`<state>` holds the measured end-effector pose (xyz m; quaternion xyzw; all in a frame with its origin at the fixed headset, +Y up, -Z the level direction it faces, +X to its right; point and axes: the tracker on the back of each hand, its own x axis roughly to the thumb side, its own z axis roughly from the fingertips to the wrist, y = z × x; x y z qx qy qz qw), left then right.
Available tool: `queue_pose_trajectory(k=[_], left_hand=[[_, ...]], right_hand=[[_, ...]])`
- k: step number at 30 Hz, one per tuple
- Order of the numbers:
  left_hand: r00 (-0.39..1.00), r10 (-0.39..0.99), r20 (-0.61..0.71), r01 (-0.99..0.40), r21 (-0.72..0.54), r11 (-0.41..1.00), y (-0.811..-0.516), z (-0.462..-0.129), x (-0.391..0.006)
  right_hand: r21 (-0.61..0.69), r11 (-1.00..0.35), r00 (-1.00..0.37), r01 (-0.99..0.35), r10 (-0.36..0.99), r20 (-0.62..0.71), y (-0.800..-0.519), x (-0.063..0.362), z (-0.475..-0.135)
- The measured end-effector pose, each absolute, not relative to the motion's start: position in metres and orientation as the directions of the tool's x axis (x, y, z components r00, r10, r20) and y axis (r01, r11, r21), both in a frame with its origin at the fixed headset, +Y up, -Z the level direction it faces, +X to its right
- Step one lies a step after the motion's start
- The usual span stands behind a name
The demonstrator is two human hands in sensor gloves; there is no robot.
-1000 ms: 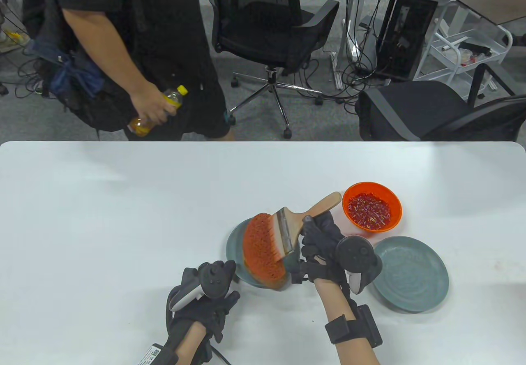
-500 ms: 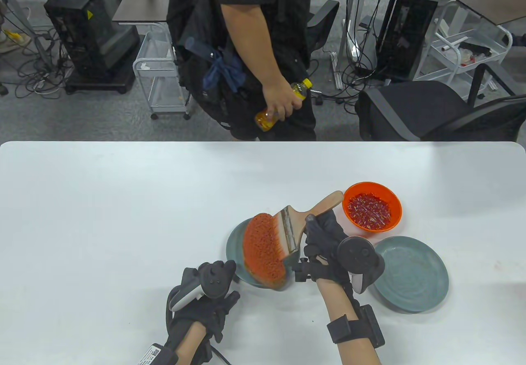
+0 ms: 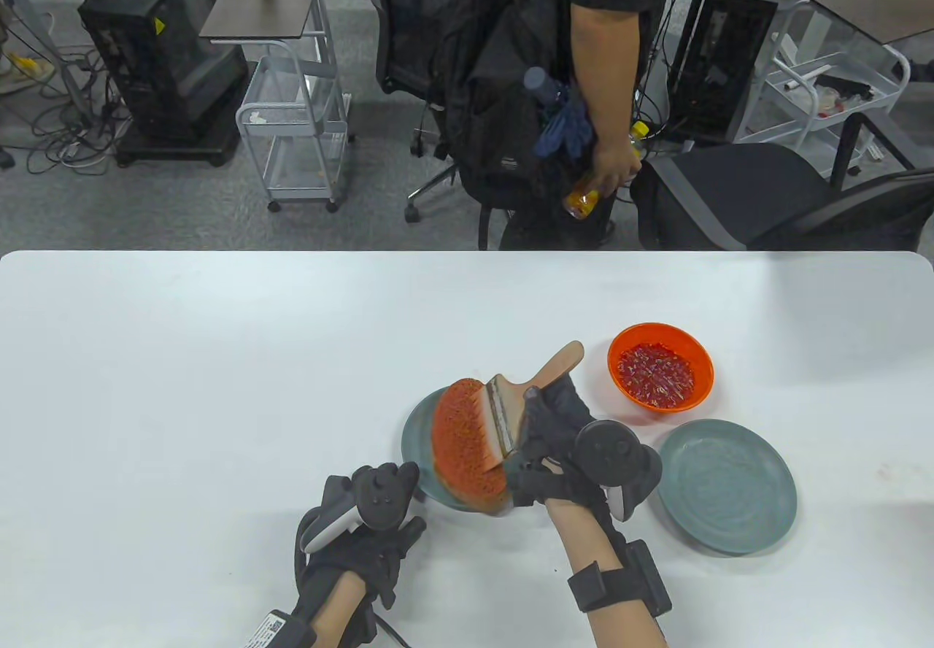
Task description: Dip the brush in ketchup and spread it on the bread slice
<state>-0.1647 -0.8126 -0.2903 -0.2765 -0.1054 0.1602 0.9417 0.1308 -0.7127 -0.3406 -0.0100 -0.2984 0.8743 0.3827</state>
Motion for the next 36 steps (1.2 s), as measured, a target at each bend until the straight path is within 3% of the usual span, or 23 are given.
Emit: queue_pose_trajectory(k=[4,6,10,14,17,22,24,29,33,36], left_hand=[[0.927,0.361,0.107,-0.245,-0.556,0.794,-0.812,-0.290,-0.164],[0.926,0.363,0.105,-0.248,-0.556,0.793,-0.813,-0.290,-0.164],[0.926,0.363,0.105,-0.248,-0.556,0.794,-0.813,-0.290,-0.165],[0.926,0.363,0.105,-0.247,-0.557,0.793,-0.812,-0.290,-0.165],[0.926,0.362,0.105,-0.246,-0.558,0.793,-0.812,-0.290,-0.165],[0.926,0.362,0.105,-0.247,-0.557,0.793,-0.812,-0.290,-0.165],[0.926,0.363,0.106,-0.247,-0.557,0.793,-0.812,-0.290,-0.165],[0.926,0.363,0.107,-0.246,-0.556,0.794,-0.812,-0.290,-0.165],[0.926,0.360,0.108,-0.244,-0.555,0.795,-0.812,-0.290,-0.165],[0.926,0.362,0.107,-0.246,-0.556,0.794,-0.812,-0.290,-0.165]], right_hand=[[-0.434,-0.357,-0.484,-0.827,0.845,0.227,-0.720,0.127,-0.341],[-0.388,-0.357,-0.459,-0.850,0.863,0.211,-0.725,0.118,-0.342],[-0.358,-0.416,-0.506,-0.836,0.837,0.209,-0.729,0.112,-0.344],[-0.490,-0.527,-0.685,-0.694,0.693,0.225,-0.714,0.131,-0.341],[-0.499,-0.485,-0.649,-0.718,0.725,0.230,-0.710,0.136,-0.340],[-0.341,-0.392,-0.484,-0.854,0.840,0.245,-0.721,0.116,-0.342],[-0.307,-0.396,-0.476,-0.865,0.842,0.254,-0.724,0.107,-0.343],[-0.390,-0.521,-0.635,-0.760,0.724,0.270,-0.720,0.113,-0.342],[-0.504,-0.505,-0.680,-0.701,0.687,0.257,-0.710,0.134,-0.339],[-0.504,-0.446,-0.626,-0.739,0.730,0.272,-0.705,0.137,-0.339]])
